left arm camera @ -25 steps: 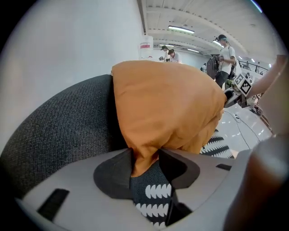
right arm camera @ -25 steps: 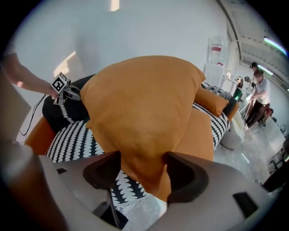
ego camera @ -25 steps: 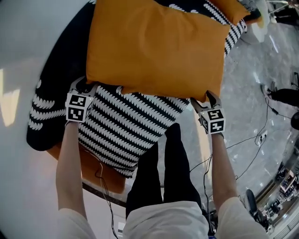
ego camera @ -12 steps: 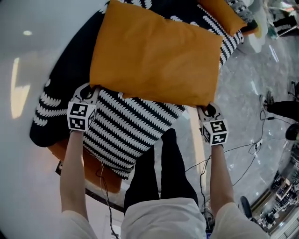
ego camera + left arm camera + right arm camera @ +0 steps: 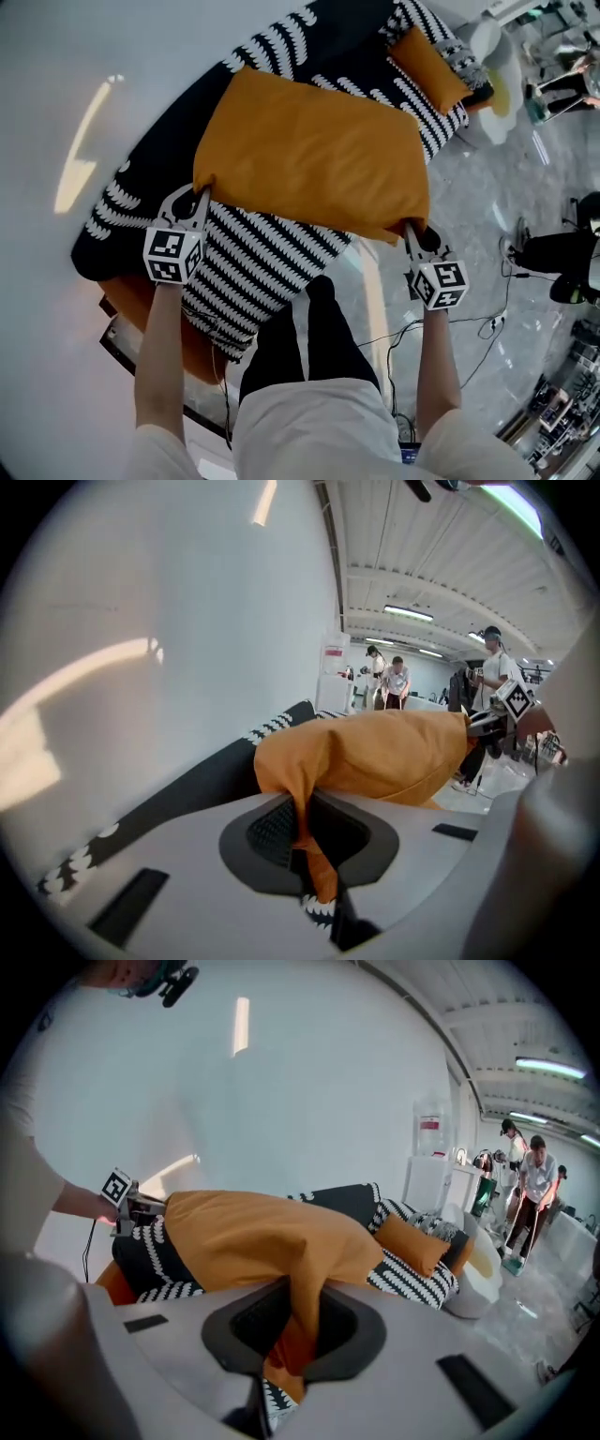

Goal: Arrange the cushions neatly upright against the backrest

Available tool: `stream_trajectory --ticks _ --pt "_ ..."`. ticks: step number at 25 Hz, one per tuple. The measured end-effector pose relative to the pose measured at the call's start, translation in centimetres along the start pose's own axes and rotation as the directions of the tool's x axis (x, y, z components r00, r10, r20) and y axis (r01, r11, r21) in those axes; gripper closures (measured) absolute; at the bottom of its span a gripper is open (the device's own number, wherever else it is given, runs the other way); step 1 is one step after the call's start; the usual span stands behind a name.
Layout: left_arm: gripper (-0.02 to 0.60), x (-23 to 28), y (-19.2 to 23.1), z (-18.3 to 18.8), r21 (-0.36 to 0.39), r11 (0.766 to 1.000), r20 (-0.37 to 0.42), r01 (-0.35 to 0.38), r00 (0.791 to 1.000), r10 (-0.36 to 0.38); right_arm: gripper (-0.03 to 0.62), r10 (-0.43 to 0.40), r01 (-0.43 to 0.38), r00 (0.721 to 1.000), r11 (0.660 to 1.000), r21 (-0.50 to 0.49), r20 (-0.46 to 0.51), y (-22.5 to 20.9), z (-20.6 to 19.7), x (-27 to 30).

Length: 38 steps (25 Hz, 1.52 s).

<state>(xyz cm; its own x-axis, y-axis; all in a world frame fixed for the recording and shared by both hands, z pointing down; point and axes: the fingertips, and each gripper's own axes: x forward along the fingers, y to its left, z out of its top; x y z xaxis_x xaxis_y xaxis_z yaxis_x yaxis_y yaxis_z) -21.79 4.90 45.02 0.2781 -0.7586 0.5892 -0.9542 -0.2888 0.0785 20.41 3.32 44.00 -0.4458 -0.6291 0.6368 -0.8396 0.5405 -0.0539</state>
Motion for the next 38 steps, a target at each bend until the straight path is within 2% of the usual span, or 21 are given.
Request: stream_trajectory --ticks 4,6,10,15,22,26,33,35,38 --pt "0.541 -3.1 -0.9 2.1 -0.065 0.997 0.028 -0.031 0.999 0.033 0.542 0.031 -0.032 0.998 0.999 0.025 0.050 -0.5 4.3 -1.3" --pt "0.541 -4.8 -1.3 2.3 -0.117 0.991 0.035 -0.062 0.997 0.067 0.544 0.065 -0.066 0.996 0.998 0.001 0.059 -0.3 6.0 -1.5" --pt "0.541 -9.6 -1.2 1.2 -0.230 0.965 0.031 -0.125 0.990 0.135 0.545 0.151 -0.148 0.987 0.987 -0.063 0.048 2.0 8.2 -2.3" --pt "0.541 -16.9 0.6 -1.4 -0.301 0.927 -0.013 -0.225 0.973 0.232 0.545 0.282 -0.277 0.959 0.948 -0.155 0.014 7.4 11.2 -1.2" --pt "0.540 -26.0 3.9 -7.8 -0.403 0.829 -0.094 -0.389 0.918 0.385 0.545 0.456 -0.453 0.889 0.856 -0.248 -0.048 17.3 13.9 2.8" --pt "0.540 -30.6 5.9 -12.5 -0.449 0.758 -0.155 -0.473 0.877 0.455 0.545 0.529 -0.537 0.841 0.791 -0.294 -0.114 23.9 13.8 5.4" --pt "0.540 -37.9 7.3 -20.5 -0.503 0.624 -0.270 -0.598 0.795 0.544 0.545 0.599 -0.648 0.760 0.670 -0.361 -0.251 34.7 12.1 9.0" --pt "0.541 -38.8 7.1 -22.9 -0.513 0.598 -0.301 -0.616 0.781 0.547 0.545 0.601 -0.664 0.747 0.655 -0.361 -0.283 36.6 11.0 9.8" --pt "0.540 -39.6 7.4 -25.9 -0.527 0.571 -0.331 -0.629 0.771 0.544 0.545 0.589 -0.674 0.739 0.647 -0.356 -0.327 38.8 9.0 10.7"
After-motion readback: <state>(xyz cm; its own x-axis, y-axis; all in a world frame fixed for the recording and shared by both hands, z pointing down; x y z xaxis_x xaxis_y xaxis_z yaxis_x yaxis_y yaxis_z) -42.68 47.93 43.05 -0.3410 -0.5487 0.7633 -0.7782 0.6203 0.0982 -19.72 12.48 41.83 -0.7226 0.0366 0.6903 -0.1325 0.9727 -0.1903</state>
